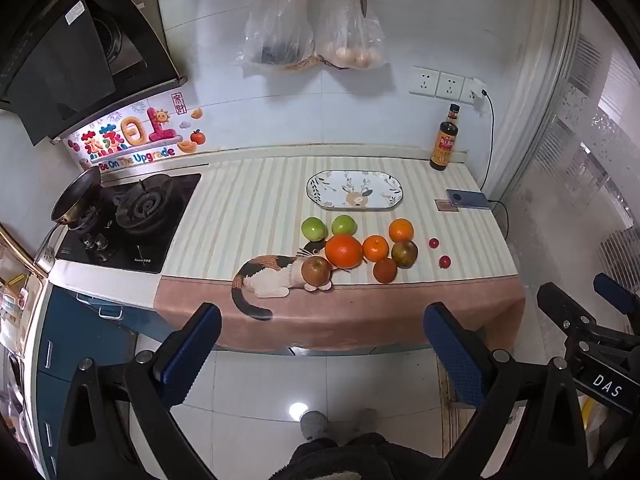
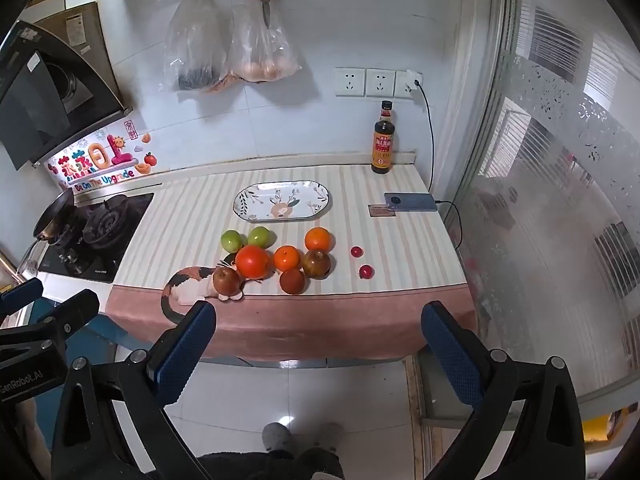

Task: Organize fruits

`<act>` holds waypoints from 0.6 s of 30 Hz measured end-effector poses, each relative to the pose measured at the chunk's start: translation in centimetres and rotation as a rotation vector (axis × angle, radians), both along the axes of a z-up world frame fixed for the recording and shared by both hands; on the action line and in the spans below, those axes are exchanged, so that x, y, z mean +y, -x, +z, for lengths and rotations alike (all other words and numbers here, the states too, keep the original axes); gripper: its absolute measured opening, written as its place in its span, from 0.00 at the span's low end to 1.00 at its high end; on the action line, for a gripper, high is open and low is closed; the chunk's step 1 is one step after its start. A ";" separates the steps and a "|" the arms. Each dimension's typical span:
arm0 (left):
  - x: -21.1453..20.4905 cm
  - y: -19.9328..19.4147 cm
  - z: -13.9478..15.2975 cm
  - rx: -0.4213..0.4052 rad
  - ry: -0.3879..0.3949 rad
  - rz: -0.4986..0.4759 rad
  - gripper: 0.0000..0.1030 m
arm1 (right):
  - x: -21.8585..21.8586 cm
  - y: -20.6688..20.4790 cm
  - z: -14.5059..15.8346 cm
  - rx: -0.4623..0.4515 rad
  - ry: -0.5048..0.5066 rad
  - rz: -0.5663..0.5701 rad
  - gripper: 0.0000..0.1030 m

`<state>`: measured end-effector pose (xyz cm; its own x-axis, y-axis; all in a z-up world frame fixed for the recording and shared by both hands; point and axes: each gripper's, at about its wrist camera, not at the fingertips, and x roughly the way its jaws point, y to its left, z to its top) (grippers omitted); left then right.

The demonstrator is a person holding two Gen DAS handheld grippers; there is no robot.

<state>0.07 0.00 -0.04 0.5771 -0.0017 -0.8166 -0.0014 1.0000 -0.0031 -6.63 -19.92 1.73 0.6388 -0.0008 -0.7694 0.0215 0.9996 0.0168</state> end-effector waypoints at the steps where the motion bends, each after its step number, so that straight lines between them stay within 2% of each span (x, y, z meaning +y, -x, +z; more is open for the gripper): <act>1: 0.0 0.0 0.0 -0.002 -0.001 0.000 1.00 | 0.1 -0.1 0.0 0.001 0.003 0.001 1.00; 16: 0.4 -1.9 0.4 -0.005 -0.004 0.001 1.00 | -0.4 -0.1 -0.2 -0.017 -0.015 -0.002 1.00; 18: 0.2 -0.2 0.2 -0.021 -0.008 -0.004 1.00 | -0.4 -0.1 -0.2 -0.018 -0.016 -0.004 1.00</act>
